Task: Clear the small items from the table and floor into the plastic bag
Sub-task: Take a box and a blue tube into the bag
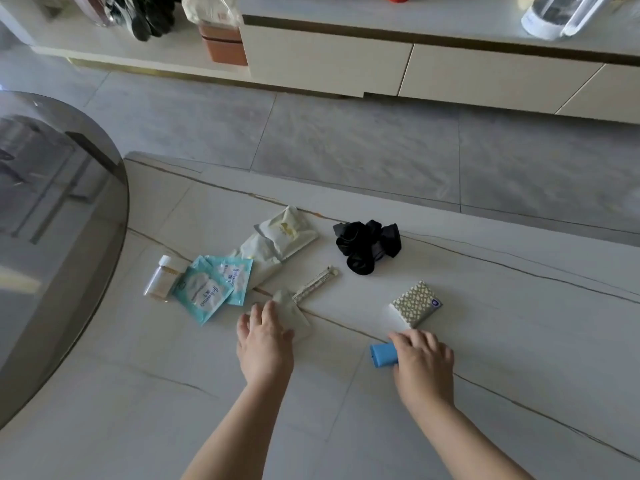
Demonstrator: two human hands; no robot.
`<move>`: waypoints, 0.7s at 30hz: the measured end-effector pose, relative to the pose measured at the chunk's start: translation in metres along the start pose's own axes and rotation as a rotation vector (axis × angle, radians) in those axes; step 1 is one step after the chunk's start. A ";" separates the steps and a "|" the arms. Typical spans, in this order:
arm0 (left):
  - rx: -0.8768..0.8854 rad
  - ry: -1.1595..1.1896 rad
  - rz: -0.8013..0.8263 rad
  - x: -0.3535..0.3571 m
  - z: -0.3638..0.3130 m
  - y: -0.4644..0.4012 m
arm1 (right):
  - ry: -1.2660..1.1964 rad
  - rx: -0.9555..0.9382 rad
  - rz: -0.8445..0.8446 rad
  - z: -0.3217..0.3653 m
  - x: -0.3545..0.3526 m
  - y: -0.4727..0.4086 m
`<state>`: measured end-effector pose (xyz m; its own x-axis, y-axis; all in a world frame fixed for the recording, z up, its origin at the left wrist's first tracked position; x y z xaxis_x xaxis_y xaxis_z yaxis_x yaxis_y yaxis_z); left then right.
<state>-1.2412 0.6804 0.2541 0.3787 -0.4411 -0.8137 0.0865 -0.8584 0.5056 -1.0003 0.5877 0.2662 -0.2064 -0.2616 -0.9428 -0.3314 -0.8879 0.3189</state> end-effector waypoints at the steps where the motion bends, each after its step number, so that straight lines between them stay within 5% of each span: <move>1: -0.006 -0.005 -0.011 -0.001 0.000 -0.001 | -0.003 0.004 -0.004 -0.001 0.001 -0.001; 6: -0.104 -0.077 0.016 0.000 0.006 0.006 | -0.116 -0.049 0.066 0.005 0.007 0.002; 10: -0.199 0.002 0.056 0.007 0.017 0.020 | -0.235 -0.021 -0.030 -0.002 -0.019 -0.003; 13: -0.171 0.046 0.091 0.013 0.015 0.027 | -0.258 0.036 -0.097 -0.013 -0.041 -0.019; 21: -0.044 0.221 0.108 0.022 -0.013 0.018 | -0.068 0.179 0.092 -0.024 -0.033 -0.050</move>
<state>-1.2197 0.6585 0.2484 0.5794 -0.4573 -0.6747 0.0733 -0.7952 0.6019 -0.9550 0.6315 0.2788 -0.3027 -0.3075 -0.9021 -0.4652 -0.7784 0.4215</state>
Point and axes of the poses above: each hand's wrist, its own y-axis away from the middle knuckle, its own x-axis out of the palm, z = x × y, the point moved 9 cm from there along -y, towards the middle knuckle, and after that the axes turned 5 degrees about z, right-handed, at the moved point
